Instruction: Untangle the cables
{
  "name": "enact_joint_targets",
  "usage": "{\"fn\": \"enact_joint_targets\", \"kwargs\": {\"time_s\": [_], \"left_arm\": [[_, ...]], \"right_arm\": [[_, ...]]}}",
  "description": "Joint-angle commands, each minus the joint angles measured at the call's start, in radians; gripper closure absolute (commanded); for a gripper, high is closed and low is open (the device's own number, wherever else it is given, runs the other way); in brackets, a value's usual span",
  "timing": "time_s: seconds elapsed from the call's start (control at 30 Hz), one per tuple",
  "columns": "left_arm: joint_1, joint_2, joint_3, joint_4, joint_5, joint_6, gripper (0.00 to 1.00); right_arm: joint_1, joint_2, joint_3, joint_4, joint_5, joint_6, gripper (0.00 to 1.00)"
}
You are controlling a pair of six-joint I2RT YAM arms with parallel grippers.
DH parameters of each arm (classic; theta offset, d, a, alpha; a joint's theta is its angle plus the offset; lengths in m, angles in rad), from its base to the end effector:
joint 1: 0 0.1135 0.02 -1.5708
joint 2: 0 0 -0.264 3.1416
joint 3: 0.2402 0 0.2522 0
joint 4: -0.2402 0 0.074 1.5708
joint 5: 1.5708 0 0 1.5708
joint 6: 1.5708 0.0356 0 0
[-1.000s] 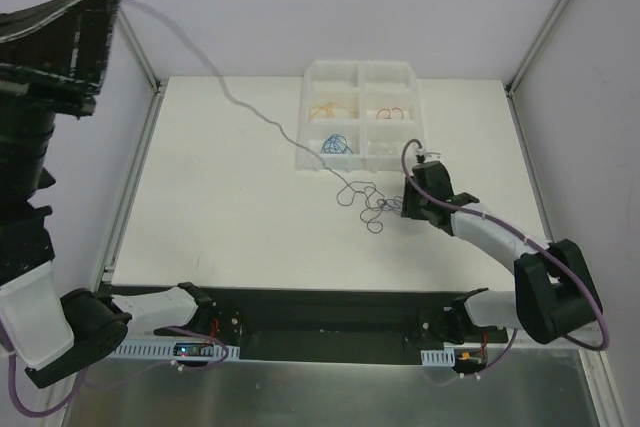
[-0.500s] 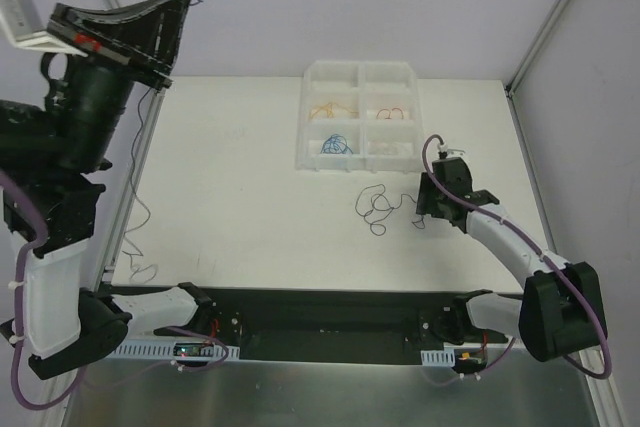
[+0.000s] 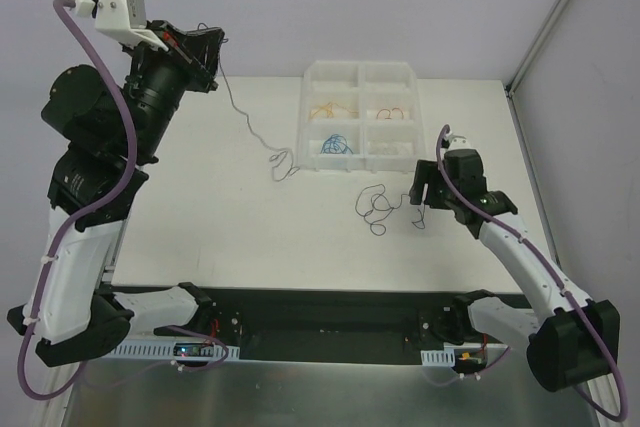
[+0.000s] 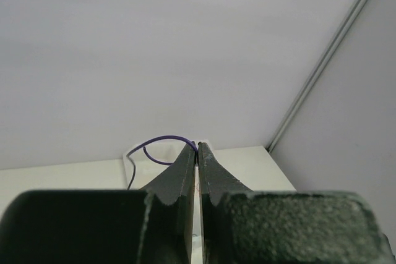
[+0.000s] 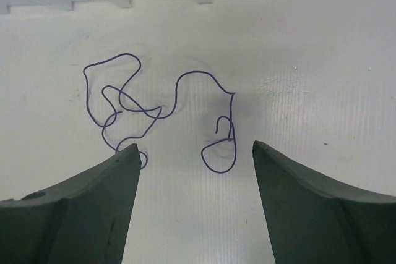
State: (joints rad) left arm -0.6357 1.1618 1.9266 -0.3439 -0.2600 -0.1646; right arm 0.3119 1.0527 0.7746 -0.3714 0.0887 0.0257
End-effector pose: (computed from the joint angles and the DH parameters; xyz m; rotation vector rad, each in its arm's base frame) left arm 0.1255 -0.0812 0.6129 0.0431 1.1818 -0.5573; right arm 0.2184 0.0671 0.2671 -0.2680 2.2025 0.0879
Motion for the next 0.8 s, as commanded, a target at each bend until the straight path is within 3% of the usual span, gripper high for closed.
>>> {"fn": "enact_joint_targets", "kwargs": {"time_s": [0.0, 0.53, 0.77], "left_arm": [[-0.009, -0.039, -0.003, -0.015, -0.074, 0.014, 1.0], [-0.009, -0.108, -0.225, -0.056, -0.061, -0.162, 1.0], [0.056, 0.032, -0.264, -0.271, -0.065, -0.19, 1.0]], "right_arm": [[0.004, -0.014, 0.057, -0.035, -0.058, 0.011, 0.24], [0.004, -0.008, 0.071, -0.061, -0.132, 0.039, 0.23], [0.006, -0.02, 0.075, -0.084, -0.176, 0.066, 0.23]]}}
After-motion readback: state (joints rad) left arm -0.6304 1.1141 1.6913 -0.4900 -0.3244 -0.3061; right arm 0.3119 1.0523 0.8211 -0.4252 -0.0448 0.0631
